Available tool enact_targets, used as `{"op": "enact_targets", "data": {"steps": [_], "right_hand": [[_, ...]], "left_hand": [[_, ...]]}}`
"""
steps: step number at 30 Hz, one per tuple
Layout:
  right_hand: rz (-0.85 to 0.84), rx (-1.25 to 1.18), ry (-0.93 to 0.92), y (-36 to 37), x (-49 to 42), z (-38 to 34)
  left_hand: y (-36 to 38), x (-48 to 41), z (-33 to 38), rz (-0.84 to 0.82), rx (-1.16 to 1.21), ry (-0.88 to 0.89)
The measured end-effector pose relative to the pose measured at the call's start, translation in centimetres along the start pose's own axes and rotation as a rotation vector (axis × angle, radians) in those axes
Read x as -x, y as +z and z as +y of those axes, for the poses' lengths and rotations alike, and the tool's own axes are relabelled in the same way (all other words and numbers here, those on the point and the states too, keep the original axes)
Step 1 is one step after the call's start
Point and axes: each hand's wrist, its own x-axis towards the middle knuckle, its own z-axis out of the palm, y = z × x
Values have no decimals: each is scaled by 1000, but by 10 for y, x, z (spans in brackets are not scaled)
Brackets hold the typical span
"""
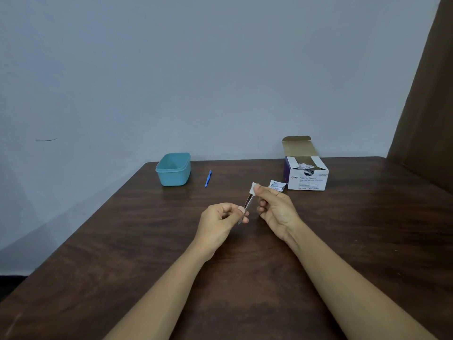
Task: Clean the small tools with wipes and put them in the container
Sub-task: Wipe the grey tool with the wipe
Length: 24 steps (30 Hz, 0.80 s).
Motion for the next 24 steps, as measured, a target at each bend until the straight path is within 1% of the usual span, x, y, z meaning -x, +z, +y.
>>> {"op": "enact_targets", "data": {"steps": [7, 17, 24], "right_hand": [[-71, 18, -7, -3, -2, -1], [-49, 38, -17, 1, 3, -2], [-110, 62, -6, 0, 3, -4]], "left_hand": [[0, 0, 0, 8, 16, -20], [-1, 1, 1, 16, 1, -2], [-1, 0, 0, 29, -7, -21]]}}
